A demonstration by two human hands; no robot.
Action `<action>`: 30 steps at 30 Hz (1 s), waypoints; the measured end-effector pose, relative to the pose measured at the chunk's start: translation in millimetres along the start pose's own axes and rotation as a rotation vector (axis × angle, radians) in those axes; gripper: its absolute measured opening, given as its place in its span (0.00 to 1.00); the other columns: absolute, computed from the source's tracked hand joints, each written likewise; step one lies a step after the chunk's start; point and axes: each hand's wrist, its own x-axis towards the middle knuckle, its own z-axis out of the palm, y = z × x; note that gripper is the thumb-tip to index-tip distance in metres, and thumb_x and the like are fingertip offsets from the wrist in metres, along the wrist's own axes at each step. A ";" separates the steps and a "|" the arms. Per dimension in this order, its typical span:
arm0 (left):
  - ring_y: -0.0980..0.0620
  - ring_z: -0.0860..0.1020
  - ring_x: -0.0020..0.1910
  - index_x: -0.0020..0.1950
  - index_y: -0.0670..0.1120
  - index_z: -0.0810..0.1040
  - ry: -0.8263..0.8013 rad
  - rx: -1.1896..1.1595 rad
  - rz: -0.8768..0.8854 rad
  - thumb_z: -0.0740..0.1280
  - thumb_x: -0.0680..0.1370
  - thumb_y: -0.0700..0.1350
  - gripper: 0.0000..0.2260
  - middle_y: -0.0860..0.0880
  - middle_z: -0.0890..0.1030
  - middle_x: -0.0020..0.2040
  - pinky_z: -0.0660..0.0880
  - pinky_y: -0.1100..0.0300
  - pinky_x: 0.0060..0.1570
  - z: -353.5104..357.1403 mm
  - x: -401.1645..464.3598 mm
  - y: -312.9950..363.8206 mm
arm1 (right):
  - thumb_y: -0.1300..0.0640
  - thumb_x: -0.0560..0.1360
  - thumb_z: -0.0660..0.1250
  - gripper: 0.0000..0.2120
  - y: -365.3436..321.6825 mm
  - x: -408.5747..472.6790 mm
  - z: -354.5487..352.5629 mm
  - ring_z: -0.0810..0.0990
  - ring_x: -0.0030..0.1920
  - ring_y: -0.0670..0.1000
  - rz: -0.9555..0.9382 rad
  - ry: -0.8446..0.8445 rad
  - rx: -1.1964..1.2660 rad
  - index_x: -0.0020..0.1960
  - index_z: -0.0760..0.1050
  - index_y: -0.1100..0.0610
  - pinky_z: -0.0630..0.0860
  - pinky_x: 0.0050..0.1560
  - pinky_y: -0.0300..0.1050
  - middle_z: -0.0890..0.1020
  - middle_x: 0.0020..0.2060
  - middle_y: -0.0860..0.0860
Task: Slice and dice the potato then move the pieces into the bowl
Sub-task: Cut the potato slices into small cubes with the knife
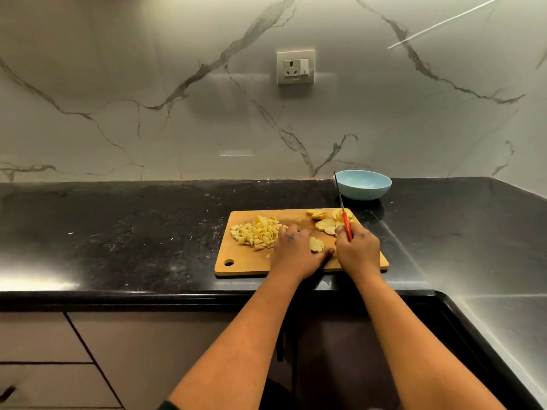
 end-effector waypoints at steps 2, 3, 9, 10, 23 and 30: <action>0.44 0.64 0.70 0.70 0.47 0.73 -0.018 -0.025 0.012 0.67 0.76 0.63 0.28 0.45 0.71 0.68 0.66 0.50 0.69 1.2 6.1 2.2 | 0.57 0.80 0.61 0.14 1.2 0.3 0.8 0.70 0.32 0.50 -0.001 -0.002 0.014 0.36 0.71 0.58 0.63 0.31 0.38 0.74 0.30 0.53; 0.44 0.65 0.70 0.70 0.47 0.74 -0.036 -0.040 0.021 0.67 0.76 0.61 0.26 0.45 0.71 0.68 0.66 0.51 0.69 1.6 9.2 3.3 | 0.58 0.80 0.61 0.14 2.0 0.7 0.7 0.71 0.33 0.51 -0.002 -0.001 0.022 0.36 0.71 0.59 0.63 0.31 0.39 0.74 0.31 0.53; 0.46 0.67 0.69 0.67 0.48 0.77 -0.156 -0.034 0.083 0.66 0.80 0.49 0.16 0.48 0.72 0.69 0.64 0.54 0.70 -10.1 24.5 0.2 | 0.57 0.80 0.61 0.14 2.6 1.2 -0.5 0.69 0.31 0.48 -0.014 -0.008 0.027 0.36 0.70 0.58 0.63 0.31 0.38 0.73 0.30 0.52; 0.47 0.68 0.69 0.67 0.49 0.78 -0.184 -0.041 0.100 0.66 0.80 0.47 0.15 0.49 0.72 0.69 0.64 0.54 0.70 -13.1 26.1 -1.2 | 0.58 0.80 0.61 0.14 2.8 1.3 -0.1 0.69 0.31 0.48 -0.015 -0.008 0.036 0.36 0.71 0.58 0.64 0.31 0.39 0.73 0.30 0.53; 0.48 0.73 0.64 0.67 0.45 0.76 0.089 -0.069 0.129 0.66 0.80 0.45 0.16 0.46 0.76 0.64 0.69 0.57 0.65 -8.0 8.9 -7.9 | 0.56 0.82 0.59 0.09 2.5 -0.9 1.4 0.75 0.39 0.51 -0.080 0.091 0.018 0.55 0.75 0.60 0.67 0.39 0.43 0.76 0.38 0.49; 0.48 0.77 0.52 0.56 0.42 0.80 0.322 -0.125 0.051 0.66 0.77 0.42 0.10 0.44 0.81 0.49 0.74 0.59 0.50 -5.4 -9.3 -9.6 | 0.59 0.77 0.68 0.06 9.6 -13.9 -6.6 0.76 0.41 0.49 -0.171 0.091 -0.107 0.51 0.81 0.60 0.69 0.40 0.38 0.79 0.42 0.52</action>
